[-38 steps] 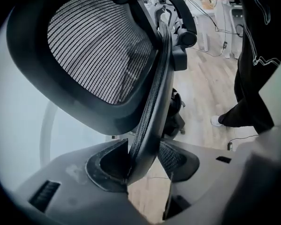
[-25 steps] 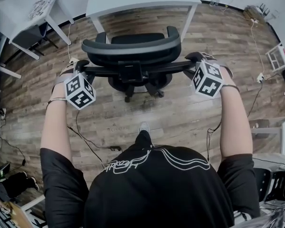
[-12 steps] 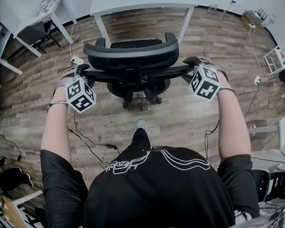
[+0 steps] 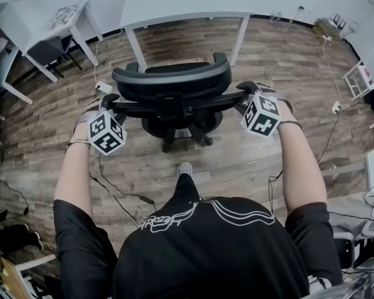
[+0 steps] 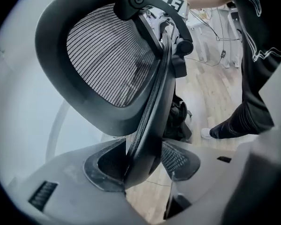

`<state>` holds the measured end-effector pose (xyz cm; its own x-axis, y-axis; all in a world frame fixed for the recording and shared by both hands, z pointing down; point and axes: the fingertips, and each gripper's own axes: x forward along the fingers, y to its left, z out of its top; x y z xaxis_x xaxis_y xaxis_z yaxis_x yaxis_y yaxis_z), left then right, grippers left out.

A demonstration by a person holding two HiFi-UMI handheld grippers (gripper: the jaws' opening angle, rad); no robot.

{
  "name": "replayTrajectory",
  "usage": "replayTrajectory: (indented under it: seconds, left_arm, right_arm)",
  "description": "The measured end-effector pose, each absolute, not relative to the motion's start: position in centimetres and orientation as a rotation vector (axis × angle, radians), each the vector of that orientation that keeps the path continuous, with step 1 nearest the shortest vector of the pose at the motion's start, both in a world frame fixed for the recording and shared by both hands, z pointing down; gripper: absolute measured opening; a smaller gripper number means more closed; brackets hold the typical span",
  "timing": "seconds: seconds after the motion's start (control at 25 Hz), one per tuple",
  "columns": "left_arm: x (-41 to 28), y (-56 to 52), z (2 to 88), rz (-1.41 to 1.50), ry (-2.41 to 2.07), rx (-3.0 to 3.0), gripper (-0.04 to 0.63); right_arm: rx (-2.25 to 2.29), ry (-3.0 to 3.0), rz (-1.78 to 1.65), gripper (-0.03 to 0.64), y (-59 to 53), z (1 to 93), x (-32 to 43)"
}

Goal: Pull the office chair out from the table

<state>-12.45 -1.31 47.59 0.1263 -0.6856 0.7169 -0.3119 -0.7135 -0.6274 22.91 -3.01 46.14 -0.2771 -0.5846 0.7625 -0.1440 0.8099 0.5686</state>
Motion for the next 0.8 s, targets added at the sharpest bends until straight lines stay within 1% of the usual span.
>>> replayTrajectory:
  seconds: [0.16,0.24,0.28,0.32,0.52,0.68,0.8]
  left_arm:
    - [-12.6,-1.0,47.2,-1.541,1.014,-2.115,0.215]
    - [-13.3,-0.8,46.7,-1.511,1.068,-2.122,0.232]
    - [-13.8,-0.6,46.3,-1.490,1.105,-2.132,0.255]
    - [-14.2,-0.2,45.8,-1.461,1.146,-2.145,0.261]
    - [-15.3,3.9,43.8,-1.245,1.353,-2.233,0.261]
    - [-12.9,7.8,40.6,-1.005,1.439,-2.363,0.261]
    - [-9.3,10.5,38.1,-0.789,1.424,-2.521,0.259]
  right_arm:
    - [0.660,-1.834,-0.511,0.231,-2.9,45.8,22.8]
    - [0.708,-1.828,-0.549,0.242,-2.7,45.4,22.8]
    - [0.733,-1.826,-0.564,0.260,-2.4,45.3,23.0]
    - [0.760,-1.830,-0.573,0.271,-2.1,45.1,23.2]
    - [0.876,-1.912,-0.550,0.275,1.3,44.4,24.9]
    - [0.932,-2.098,-0.487,0.275,5.4,41.8,23.8]
    - [0.944,-2.233,-0.467,0.273,8.8,39.2,21.9]
